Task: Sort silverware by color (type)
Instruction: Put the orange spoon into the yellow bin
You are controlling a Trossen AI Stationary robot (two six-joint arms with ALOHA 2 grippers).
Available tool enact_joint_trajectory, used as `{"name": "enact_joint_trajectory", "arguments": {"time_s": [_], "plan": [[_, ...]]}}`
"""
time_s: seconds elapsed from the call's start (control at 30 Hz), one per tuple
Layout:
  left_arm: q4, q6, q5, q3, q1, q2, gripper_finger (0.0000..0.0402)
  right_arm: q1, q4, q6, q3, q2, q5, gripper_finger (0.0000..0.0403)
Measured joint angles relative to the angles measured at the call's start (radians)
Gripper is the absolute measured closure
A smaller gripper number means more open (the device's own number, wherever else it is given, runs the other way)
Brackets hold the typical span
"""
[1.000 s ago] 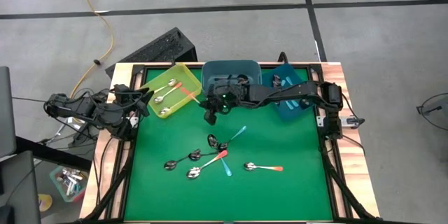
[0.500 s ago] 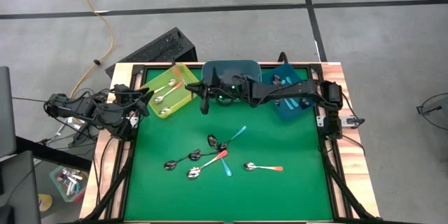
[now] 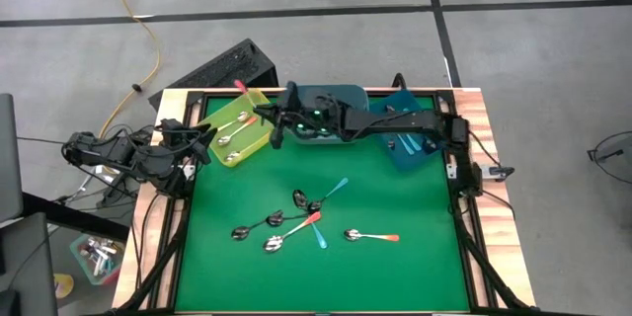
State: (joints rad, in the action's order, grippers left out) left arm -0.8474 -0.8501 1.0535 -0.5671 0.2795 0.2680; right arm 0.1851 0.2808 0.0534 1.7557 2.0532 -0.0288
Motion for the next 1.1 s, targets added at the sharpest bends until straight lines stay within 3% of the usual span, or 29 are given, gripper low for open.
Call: {"name": "enact_joint_trajectory", "arguments": {"time_s": [0.27,0.63,1.1], "plan": [[0.000,-0.004,-0.003,0.000,0.000,0.000,0.0258,0.005,-0.207,-0.028,0.304,0.194,-0.001,0.0393],[-0.001,-0.019,-0.009,0.000,0.000,0.000,0.0258,0.038,-0.359,-0.027,0.563,0.457,-0.012,0.0393],[-0.012,-0.028,0.002,0.000,0.000,0.000,0.0258,0.060,-0.484,-0.056,0.594,0.532,-0.083,0.0393]]}}
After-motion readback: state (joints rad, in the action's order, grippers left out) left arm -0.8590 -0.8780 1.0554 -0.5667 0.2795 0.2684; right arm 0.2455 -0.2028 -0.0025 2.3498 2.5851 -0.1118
